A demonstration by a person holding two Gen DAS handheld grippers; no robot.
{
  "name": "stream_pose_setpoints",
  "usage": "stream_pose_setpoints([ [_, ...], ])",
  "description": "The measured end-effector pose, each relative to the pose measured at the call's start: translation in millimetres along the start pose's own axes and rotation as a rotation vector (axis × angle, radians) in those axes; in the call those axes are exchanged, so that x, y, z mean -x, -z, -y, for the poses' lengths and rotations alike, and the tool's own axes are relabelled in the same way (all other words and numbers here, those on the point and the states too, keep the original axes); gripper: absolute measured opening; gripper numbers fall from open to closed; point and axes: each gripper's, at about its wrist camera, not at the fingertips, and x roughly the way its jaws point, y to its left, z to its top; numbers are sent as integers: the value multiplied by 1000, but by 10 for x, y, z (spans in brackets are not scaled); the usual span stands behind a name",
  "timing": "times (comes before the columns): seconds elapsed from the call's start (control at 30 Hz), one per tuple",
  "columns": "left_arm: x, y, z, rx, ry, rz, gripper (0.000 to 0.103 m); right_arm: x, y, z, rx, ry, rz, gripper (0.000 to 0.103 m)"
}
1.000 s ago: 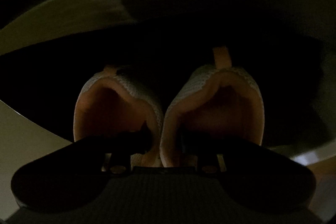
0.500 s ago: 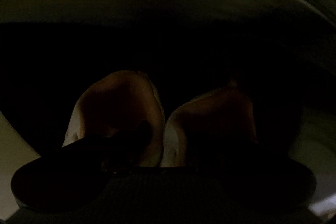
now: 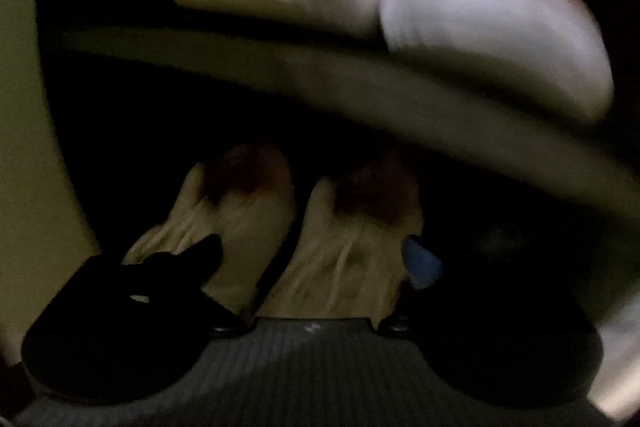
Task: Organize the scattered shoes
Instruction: 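Lower the sneakers onto the middle shelf and open the right gripper, then withdraw the right gripper out of the cabinet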
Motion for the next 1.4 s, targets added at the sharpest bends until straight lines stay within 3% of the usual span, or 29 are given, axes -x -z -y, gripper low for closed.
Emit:
stream_pose_setpoints([
  [0.1,-46,-59,25,-26,-8,-3,96,-148,-6,-22,-14,-1,-41,70],
  [0.3,-250,-339,35,-41,-5,-6,94,-741,-106,31,-20,40,-45,68],
  [0.5,48,29,169,-142,-31,-3,93,-556,-50,274,-69,-54,-46,65],
  [0.53,141,82,202,-170,-42,14,92,-499,11,309,-72,-68,-50,62],
  [0.6,318,158,263,-228,-57,48,87,-380,171,359,-93,-106,-88,37],
  [0.7,463,155,293,-293,-71,86,86,-417,421,414,-106,-144,-165,24],
  [0.8,330,-15,214,-328,-74,95,75,-701,465,479,-117,-161,-206,20],
  [0.9,136,-157,213,-347,-79,80,75,-809,558,412,-131,-166,-247,19],
  [0.97,360,-57,294,-356,-85,75,74,-624,600,362,-143,-158,-251,18],
  [1.23,257,-202,249,-376,-81,69,72,-876,616,455,-224,-110,-254,18],
  [1.4,455,-85,278,-424,-85,122,72,-773,578,527,-213,-150,-240,17],
])
